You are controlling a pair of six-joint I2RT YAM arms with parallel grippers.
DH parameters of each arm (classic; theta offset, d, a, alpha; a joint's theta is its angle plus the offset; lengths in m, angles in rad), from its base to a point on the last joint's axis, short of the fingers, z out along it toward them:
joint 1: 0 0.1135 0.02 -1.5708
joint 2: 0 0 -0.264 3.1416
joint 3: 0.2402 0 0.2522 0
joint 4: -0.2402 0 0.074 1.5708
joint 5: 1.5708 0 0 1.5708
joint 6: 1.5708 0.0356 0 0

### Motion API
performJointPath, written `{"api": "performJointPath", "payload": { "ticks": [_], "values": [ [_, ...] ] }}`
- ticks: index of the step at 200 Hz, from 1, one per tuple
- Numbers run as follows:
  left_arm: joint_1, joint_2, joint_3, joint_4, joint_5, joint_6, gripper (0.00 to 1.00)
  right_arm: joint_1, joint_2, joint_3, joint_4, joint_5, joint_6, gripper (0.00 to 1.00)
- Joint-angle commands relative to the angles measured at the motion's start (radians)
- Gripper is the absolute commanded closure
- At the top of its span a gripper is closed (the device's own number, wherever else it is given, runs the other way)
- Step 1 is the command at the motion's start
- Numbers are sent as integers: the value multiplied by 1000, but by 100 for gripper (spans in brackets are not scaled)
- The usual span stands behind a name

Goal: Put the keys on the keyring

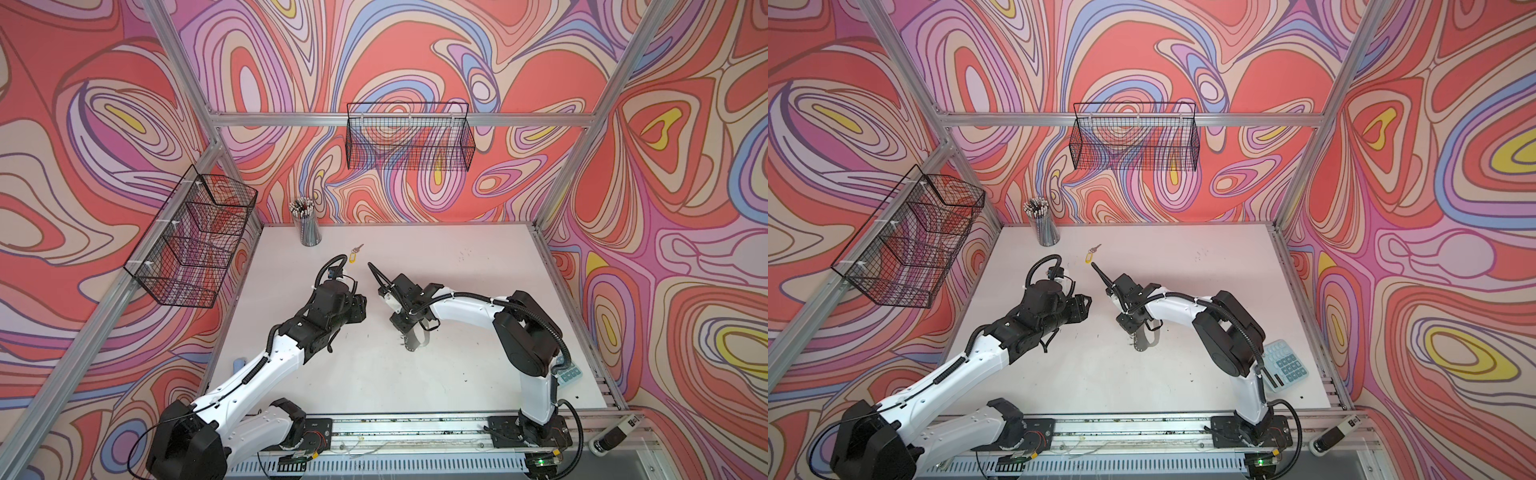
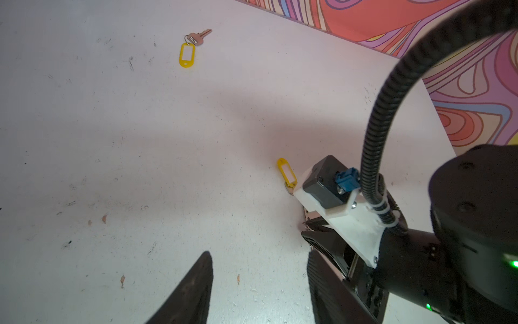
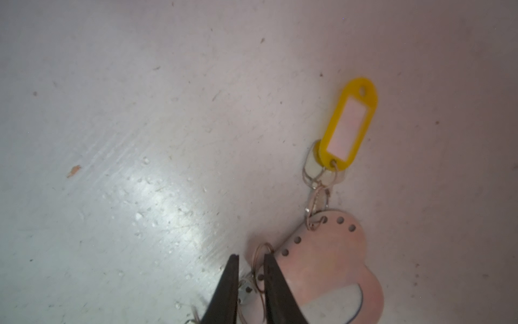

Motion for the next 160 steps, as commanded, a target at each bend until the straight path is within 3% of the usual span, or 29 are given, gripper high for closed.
{"api": "performJointPath", "payload": {
  "ticks": [1,38,85,134,160],
  "values": [
    [3,4,-7,18,3,9,43,6,21,24,-26,8,-26,81],
    [3,6,-5,14,3,10,43,9,5,23,-15,14,-20,75],
    [4,23,-3,24,16,7,43,13,-6,24,-19,25,-32,77],
    [3,17,-1,9,16,8,43,13,-5,25,-2,49,-32,89],
    [3,14,-2,11,18,8,43,13,-39,6,32,37,-31,100]
  ]
}}
